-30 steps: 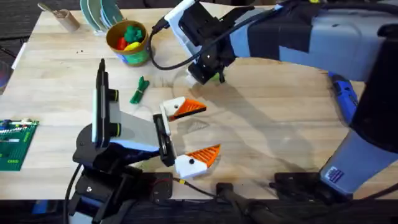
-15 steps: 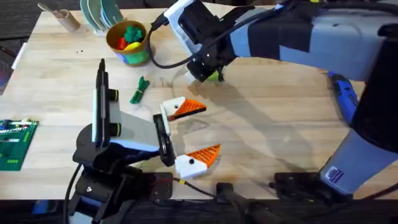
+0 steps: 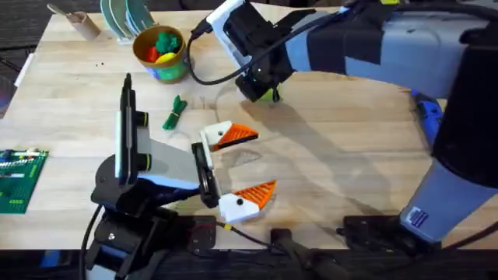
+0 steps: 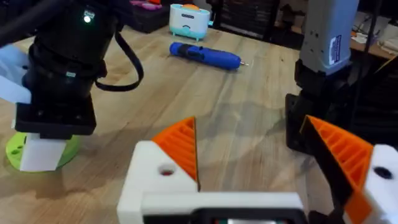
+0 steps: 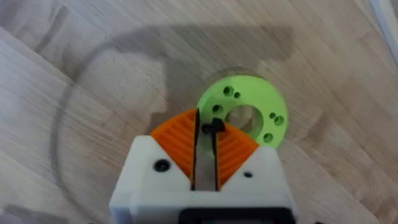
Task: Pick up the gripper from the table and insert it into the empty holder that is missing its gripper. Then pick up a screw, insert it into the mounting hole, and use the screwdriver to tighten it. Finally, clean up the table by picking up the vegetable and placing it into the bucket.
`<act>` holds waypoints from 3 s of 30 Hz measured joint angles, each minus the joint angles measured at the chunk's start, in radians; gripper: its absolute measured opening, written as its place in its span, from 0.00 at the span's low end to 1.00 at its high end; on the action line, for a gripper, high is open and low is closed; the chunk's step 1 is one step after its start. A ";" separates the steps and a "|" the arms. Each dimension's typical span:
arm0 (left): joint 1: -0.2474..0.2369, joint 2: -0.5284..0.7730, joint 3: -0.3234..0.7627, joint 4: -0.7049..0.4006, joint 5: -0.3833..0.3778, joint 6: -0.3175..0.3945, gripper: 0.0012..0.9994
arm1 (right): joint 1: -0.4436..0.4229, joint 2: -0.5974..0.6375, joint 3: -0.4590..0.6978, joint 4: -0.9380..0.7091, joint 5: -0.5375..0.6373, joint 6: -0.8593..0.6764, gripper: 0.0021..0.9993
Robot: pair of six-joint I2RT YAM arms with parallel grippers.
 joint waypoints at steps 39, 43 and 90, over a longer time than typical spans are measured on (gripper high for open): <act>0.000 0.000 0.000 0.000 0.000 0.000 0.99 | 0.061 -0.236 0.376 -0.476 -0.070 0.006 0.01; 0.000 0.000 0.000 0.000 0.000 0.000 0.99 | 0.131 -0.237 0.406 -0.527 -0.128 0.006 0.01; 0.000 0.000 0.000 0.000 0.000 0.063 0.99 | 0.265 -0.236 0.404 -0.655 -0.295 0.056 0.01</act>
